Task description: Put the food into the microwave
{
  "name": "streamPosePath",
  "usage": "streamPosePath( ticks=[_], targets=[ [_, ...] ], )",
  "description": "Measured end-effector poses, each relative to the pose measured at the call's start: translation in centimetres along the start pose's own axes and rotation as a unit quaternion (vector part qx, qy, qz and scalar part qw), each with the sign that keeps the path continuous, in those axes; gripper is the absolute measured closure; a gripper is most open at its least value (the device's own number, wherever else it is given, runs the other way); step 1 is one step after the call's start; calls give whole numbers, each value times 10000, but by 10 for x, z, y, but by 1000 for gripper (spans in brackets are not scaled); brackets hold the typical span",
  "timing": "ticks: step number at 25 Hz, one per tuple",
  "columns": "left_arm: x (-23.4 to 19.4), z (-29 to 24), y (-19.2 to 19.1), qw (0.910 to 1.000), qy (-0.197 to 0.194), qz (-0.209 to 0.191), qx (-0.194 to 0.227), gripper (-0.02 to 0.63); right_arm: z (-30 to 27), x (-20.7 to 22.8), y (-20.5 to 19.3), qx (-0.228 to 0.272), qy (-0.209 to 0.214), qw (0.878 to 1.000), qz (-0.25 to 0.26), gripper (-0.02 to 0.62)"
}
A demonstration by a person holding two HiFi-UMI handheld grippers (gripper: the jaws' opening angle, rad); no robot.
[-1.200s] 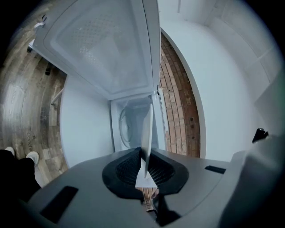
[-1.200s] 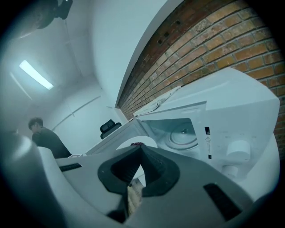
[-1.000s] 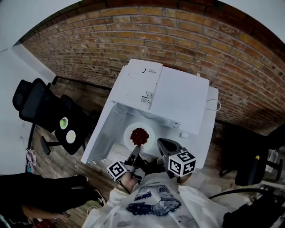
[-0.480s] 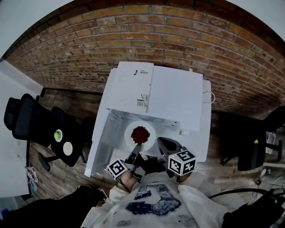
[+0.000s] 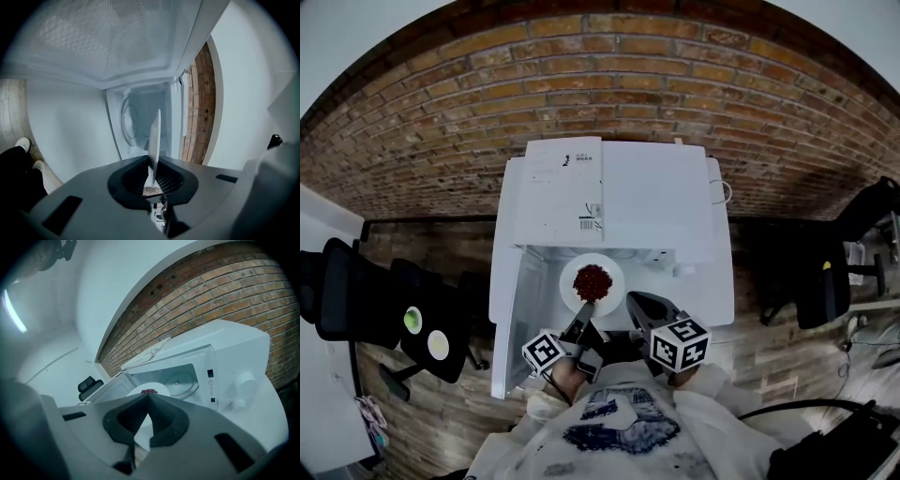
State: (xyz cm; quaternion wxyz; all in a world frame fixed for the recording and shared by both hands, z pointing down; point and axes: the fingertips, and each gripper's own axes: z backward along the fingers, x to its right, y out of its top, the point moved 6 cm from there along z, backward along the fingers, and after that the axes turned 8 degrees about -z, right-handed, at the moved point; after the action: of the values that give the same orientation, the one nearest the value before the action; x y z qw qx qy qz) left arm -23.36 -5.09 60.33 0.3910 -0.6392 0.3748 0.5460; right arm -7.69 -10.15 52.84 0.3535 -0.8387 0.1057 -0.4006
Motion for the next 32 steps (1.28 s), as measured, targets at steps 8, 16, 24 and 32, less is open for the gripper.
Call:
streamPosePath(
  ticks=[8,16,24,32],
  targets=[
    [-11,-13,11,9993,-10,-52,-373,568,7,-4,3,290,-344,9990,-44,581],
    [-27,-28,18,9987,75,-145,-480,569,10,-2,7,408,-453,9981,-28,581],
    [-49,-46,27,9985,245,-212,-442,568,11,1,9,419,-493,9979,12,581],
    [-66,-67,34,9988,306,-108,-353,568,17,7,16,461,-596,9972,29,581]
  ],
)
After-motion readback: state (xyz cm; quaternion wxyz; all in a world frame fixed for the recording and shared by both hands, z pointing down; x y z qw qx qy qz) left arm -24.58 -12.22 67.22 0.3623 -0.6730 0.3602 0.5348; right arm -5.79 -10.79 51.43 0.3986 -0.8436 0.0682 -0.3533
